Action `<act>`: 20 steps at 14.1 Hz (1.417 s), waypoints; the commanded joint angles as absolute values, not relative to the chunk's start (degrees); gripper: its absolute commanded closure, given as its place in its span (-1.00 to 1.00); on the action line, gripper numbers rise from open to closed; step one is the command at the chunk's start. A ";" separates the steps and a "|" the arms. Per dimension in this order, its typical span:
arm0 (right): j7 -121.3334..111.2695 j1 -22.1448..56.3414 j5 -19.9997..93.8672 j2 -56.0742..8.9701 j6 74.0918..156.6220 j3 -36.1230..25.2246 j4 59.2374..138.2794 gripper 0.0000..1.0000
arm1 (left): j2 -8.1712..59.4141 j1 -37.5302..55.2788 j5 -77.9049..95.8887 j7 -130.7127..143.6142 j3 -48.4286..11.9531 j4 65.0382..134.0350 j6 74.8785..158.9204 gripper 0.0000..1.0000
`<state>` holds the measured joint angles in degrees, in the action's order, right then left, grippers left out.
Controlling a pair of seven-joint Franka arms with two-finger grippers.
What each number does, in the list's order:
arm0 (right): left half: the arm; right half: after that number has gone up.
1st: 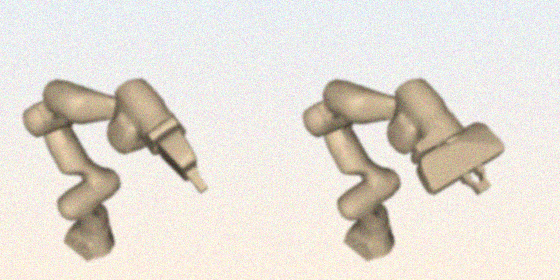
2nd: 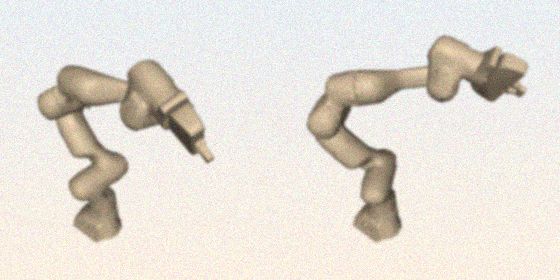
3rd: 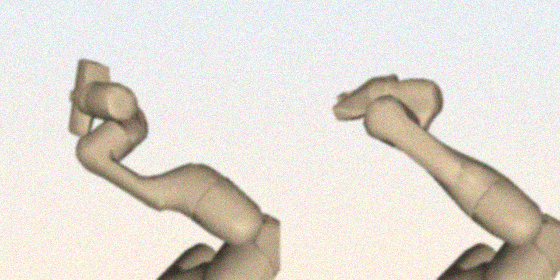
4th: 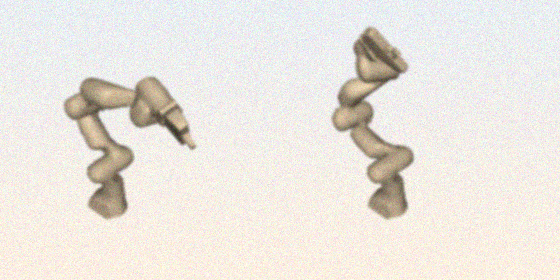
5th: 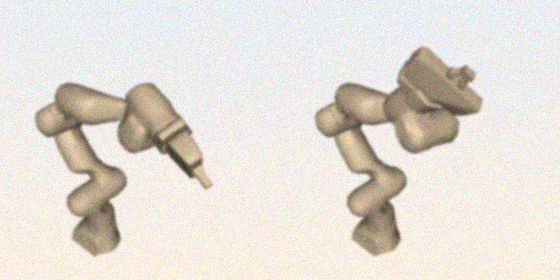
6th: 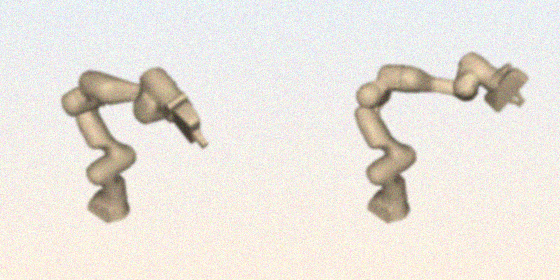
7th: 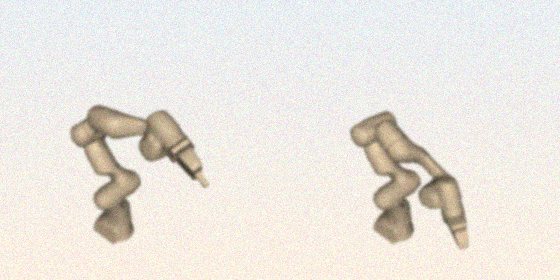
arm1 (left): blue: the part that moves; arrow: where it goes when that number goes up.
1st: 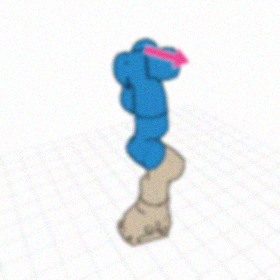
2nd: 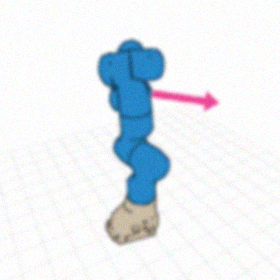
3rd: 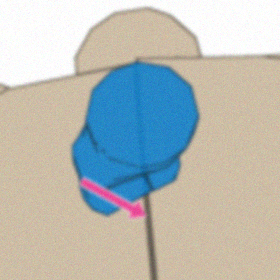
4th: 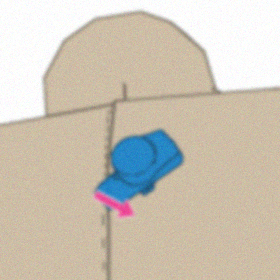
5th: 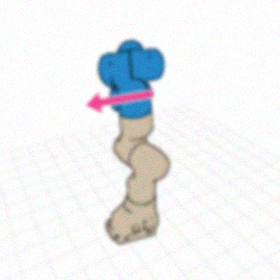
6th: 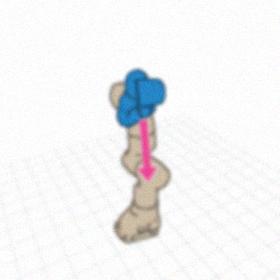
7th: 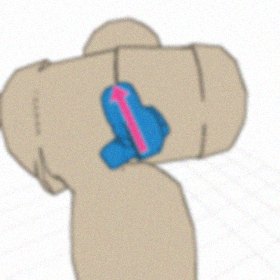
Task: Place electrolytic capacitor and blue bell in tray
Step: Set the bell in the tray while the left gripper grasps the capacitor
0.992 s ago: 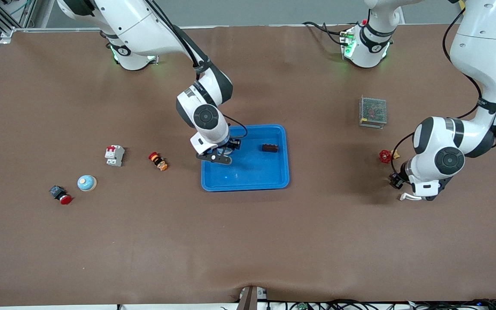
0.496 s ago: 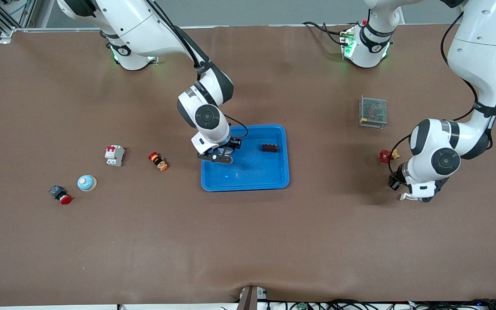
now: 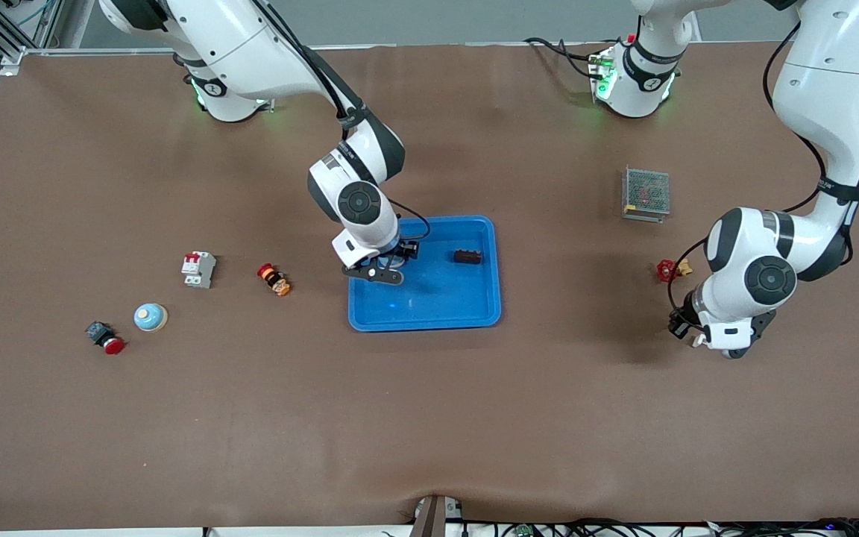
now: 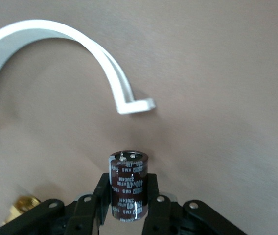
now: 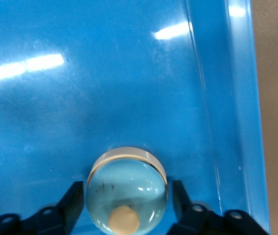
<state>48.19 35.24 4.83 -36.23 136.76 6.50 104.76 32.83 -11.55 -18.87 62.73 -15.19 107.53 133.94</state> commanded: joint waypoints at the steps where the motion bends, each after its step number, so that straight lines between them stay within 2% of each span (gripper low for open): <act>1: 48.69 36.04 4.75 -36.12 137.20 5.80 104.77 -1.00 | 31.91 -11.43 -19.07 66.52 -17.39 106.44 132.28 1.00; 5: 48.60 35.69 4.75 -33.32 134.92 5.80 104.77 -1.00 | 31.90 -11.16 -19.07 73.72 -22.05 103.36 126.75 1.00; 9: 47.82 33.85 4.66 -27.44 124.39 5.45 103.80 -1.00 | 31.90 -11.08 -19.07 82.15 -26.62 102.92 126.74 1.00; 14: 35.54 26.56 2.56 -20.40 114.54 5.36 103.45 -1.00 | 32.60 -5.03 -19.07 93.32 -27.51 101.09 126.74 1.00; 20: 12.78 14.88 0.62 -16.00 110.66 5.36 103.54 -1.00 | 35.33 2.19 -18.99 103.70 -27.51 96.77 126.74 1.00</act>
<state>19.12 18.88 1.65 -17.76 111.42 4.40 102.45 33.87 0.82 -18.86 101.77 -27.61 99.41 127.97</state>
